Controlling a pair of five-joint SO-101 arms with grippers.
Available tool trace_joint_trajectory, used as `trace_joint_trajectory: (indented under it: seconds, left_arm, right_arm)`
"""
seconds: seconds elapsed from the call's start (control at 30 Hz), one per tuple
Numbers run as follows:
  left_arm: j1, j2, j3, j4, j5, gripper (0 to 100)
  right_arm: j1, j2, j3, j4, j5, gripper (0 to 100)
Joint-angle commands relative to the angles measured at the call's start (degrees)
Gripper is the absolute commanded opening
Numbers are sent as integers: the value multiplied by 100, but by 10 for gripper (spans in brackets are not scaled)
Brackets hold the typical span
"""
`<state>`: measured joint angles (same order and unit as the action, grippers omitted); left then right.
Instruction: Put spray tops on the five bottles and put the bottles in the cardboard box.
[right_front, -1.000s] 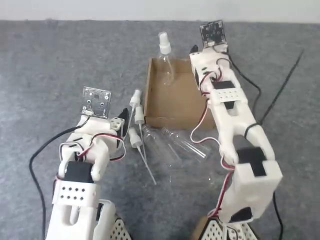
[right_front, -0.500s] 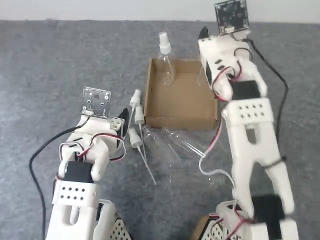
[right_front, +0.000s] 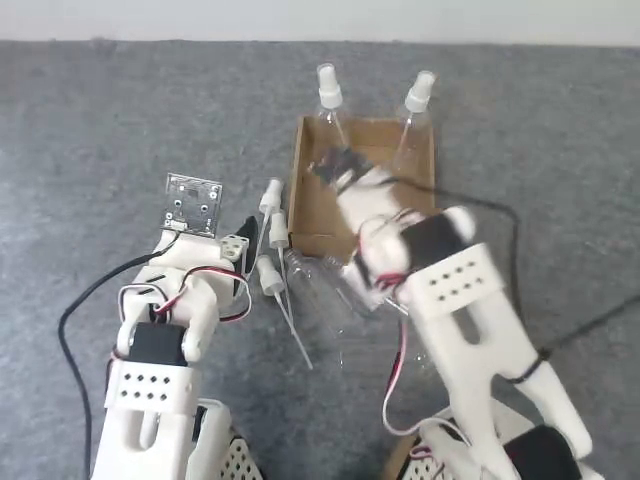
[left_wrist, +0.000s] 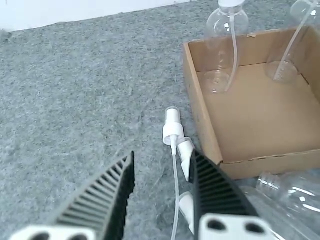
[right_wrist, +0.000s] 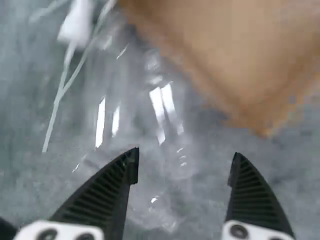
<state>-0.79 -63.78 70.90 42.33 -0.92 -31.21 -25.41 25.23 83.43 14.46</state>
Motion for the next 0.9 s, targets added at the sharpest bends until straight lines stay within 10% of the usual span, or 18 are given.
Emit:
trace_joint_trajectory:
  seconds: [0.0,0.87]
  left_arm:
    - [-9,-70,-40,-132,9,162]
    - [26,-97,31,-149,9,162]
  right_arm:
    - [-242,-268,589,-646,141,242]
    - [-75,-251,3024,-2809,141,237]
